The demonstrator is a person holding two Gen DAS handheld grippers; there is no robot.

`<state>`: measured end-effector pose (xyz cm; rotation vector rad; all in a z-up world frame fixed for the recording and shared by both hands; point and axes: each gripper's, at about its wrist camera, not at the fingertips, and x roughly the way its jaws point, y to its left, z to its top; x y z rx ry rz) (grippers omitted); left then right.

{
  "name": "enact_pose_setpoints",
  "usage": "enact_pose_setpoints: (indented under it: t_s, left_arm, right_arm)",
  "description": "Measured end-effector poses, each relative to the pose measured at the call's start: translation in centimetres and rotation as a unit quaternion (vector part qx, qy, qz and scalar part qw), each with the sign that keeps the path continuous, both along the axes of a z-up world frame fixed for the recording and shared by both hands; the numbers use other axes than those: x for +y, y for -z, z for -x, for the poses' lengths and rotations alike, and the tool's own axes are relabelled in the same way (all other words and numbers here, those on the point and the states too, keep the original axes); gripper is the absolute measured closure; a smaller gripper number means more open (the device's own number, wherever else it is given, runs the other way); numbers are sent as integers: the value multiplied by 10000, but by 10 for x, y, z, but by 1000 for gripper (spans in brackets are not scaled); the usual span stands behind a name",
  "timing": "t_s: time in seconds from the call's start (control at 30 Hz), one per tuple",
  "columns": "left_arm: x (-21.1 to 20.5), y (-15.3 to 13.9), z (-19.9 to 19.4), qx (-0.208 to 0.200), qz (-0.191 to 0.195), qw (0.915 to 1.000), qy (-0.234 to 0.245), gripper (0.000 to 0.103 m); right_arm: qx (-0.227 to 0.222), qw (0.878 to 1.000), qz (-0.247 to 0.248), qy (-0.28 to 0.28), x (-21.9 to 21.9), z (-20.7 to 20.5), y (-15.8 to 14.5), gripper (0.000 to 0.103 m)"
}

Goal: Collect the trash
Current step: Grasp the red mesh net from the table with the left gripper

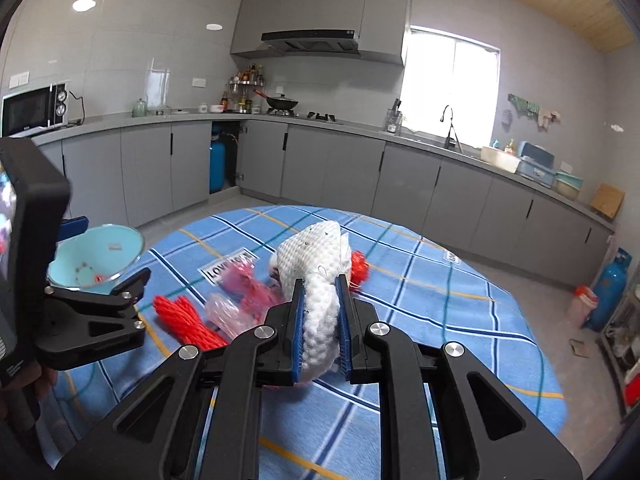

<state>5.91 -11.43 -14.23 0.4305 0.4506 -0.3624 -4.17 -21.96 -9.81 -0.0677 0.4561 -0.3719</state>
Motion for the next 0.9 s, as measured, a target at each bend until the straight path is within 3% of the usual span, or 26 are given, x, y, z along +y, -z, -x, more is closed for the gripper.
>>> enact_pose_setpoints:
  t_s: [0.13, 0.27, 0.53, 0.8, 0.83, 0.9]
  left_arm:
    - [-10, -1, 1, 209, 148, 9996, 97, 13]
    - [-23, 1, 16, 163, 158, 9995, 228, 6]
    - [-54, 23, 41, 239, -229, 9978, 569, 6]
    - [-66, 41, 40, 326, -589, 9960, 592, 6]
    - [-66, 44, 39, 358, -621, 9956, 598, 8]
    - [-66, 47, 39, 489, -613, 9947, 672, 25]
  right_arm:
    - [54, 9996, -5, 286, -11, 8, 12, 88]
    - [101, 9990, -31, 443, -21, 19, 23, 88]
    - [256, 9971, -342, 635, -39, 41, 52, 88]
    - [173, 9976, -473, 480, -38, 41, 52, 88]
    - [180, 9977, -477, 453, -37, 41, 53, 88]
    - [184, 9978, -470, 437, -35, 40, 53, 88]
